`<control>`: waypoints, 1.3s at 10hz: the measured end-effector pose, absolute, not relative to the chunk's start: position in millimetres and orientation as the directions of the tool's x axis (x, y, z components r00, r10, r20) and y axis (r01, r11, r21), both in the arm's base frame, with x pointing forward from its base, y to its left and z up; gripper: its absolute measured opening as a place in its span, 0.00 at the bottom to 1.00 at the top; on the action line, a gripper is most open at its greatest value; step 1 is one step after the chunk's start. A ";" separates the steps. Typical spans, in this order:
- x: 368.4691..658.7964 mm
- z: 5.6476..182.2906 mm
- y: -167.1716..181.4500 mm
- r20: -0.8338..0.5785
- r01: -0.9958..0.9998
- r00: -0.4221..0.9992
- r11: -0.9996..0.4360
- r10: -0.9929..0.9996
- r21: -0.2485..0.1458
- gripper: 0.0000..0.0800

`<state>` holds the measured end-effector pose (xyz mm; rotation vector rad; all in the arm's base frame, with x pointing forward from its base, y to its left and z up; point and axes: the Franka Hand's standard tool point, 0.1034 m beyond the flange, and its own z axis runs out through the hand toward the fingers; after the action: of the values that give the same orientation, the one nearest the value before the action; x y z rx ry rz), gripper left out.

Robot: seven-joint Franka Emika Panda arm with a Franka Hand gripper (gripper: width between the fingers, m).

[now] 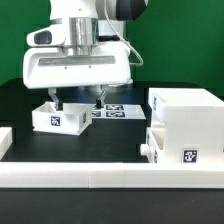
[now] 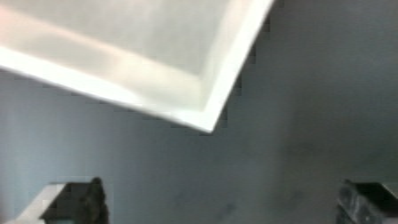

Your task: Assemble drawer

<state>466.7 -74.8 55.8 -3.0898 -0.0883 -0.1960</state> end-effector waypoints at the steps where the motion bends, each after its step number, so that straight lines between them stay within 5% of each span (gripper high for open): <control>1: 460.2 54.8 -74.7 0.116 -0.033 0.992 -0.998 -0.040 -0.057 0.81; 7: 457.4 52.0 -62.5 0.090 -0.251 0.961 -0.963 -0.260 -0.101 0.81; 13: 414.0 23.1 -74.5 0.078 -0.271 0.958 -0.960 -0.276 -0.070 0.81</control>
Offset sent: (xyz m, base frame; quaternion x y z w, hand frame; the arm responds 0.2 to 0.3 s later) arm 0.0000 0.0000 0.0000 0.0000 0.0000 0.1938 0.9810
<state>414.0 -74.5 23.1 -3.0508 0.4263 -0.1338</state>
